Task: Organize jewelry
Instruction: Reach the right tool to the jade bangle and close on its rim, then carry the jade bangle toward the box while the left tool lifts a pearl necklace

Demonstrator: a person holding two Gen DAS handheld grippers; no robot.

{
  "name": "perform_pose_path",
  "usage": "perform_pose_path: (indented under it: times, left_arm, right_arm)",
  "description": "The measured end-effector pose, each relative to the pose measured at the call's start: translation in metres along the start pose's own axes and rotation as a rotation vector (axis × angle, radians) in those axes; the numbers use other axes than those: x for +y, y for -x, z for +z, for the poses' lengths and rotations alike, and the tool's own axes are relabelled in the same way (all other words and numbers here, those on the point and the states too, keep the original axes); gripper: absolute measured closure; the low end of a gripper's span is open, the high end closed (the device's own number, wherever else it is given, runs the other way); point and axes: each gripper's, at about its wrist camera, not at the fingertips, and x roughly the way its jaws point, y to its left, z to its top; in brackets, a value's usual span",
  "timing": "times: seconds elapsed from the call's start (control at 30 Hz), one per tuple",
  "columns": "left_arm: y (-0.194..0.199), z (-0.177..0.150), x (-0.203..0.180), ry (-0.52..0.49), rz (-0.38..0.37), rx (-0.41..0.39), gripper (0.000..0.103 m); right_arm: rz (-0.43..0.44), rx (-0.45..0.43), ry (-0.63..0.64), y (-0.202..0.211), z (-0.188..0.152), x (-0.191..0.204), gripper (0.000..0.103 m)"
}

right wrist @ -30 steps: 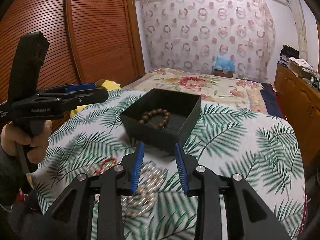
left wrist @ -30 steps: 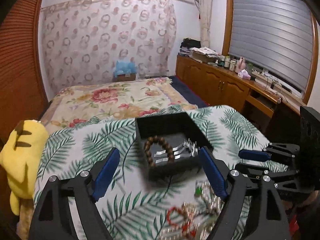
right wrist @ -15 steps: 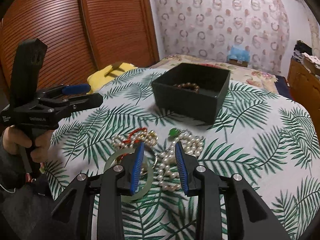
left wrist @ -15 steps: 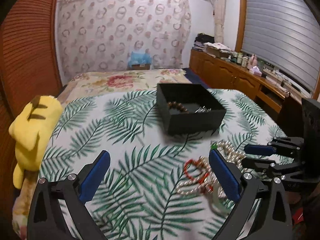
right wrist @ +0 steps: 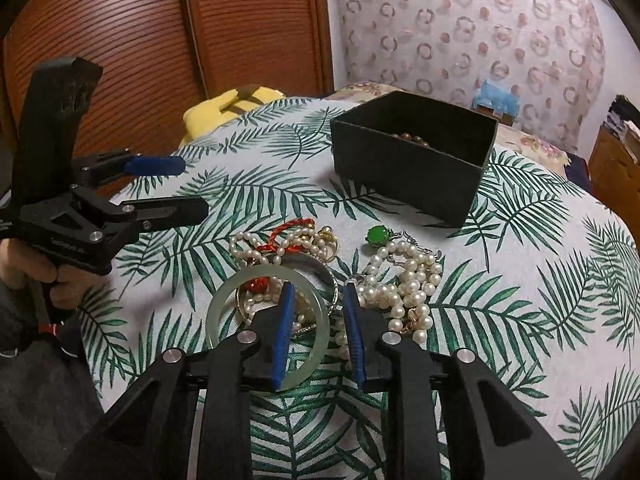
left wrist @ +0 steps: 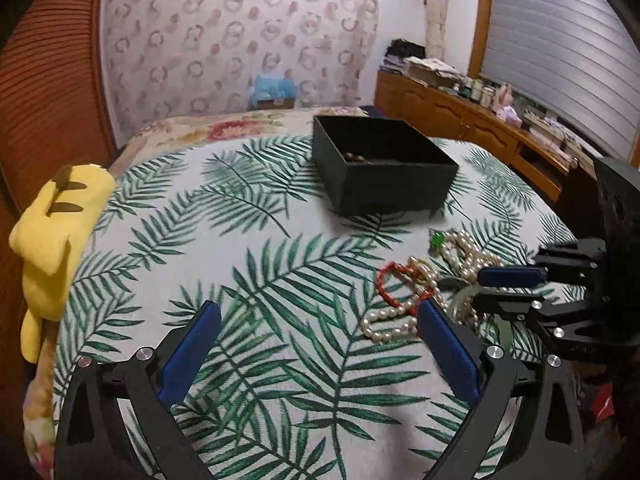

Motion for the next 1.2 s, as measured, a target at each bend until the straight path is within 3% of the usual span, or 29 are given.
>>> perform_pose_path:
  times: [0.17,0.23,0.33,0.6,0.67,0.73,0.83,1.2]
  left_arm:
    - [-0.011,-0.001,-0.003,-0.012,-0.054,0.059,0.043]
    - [-0.015,-0.001,-0.004,-0.008,-0.077,0.079,0.059]
    - [-0.022,0.000,-0.008,-0.019,-0.095,0.106,0.073]
    - [-0.031,-0.001,-0.018,-0.062,-0.098,0.130,0.081]
    - [-0.032,-0.001,-0.021,-0.083,-0.082,0.128,0.086]
    - [-0.032,-0.001,-0.022,-0.096,-0.082,0.128,0.098]
    - [-0.031,-0.001,-0.023,-0.097,-0.103,0.127,0.098]
    - [0.020,0.036,-0.030,-0.065,-0.140,-0.048,0.098]
  right_arm:
    - [-0.001,0.002,0.014,-0.001,-0.001,0.001,0.092]
    - [0.009,-0.011,0.005,0.003,-0.002,-0.002,0.094]
    - [-0.001,-0.027,0.000,0.007,-0.002,-0.004,0.094]
    - [-0.032,-0.082,-0.024,0.024,0.001,-0.013,0.094]
    - [-0.040,-0.091,-0.029,0.027,0.002,-0.016,0.094]
    - [-0.046,-0.100,-0.036,0.030,0.002,-0.018,0.094]
    - [-0.055,-0.109,-0.044,0.033,0.003,-0.022,0.094]
    - [-0.081,-0.142,-0.056,0.046,0.007,-0.029,0.094]
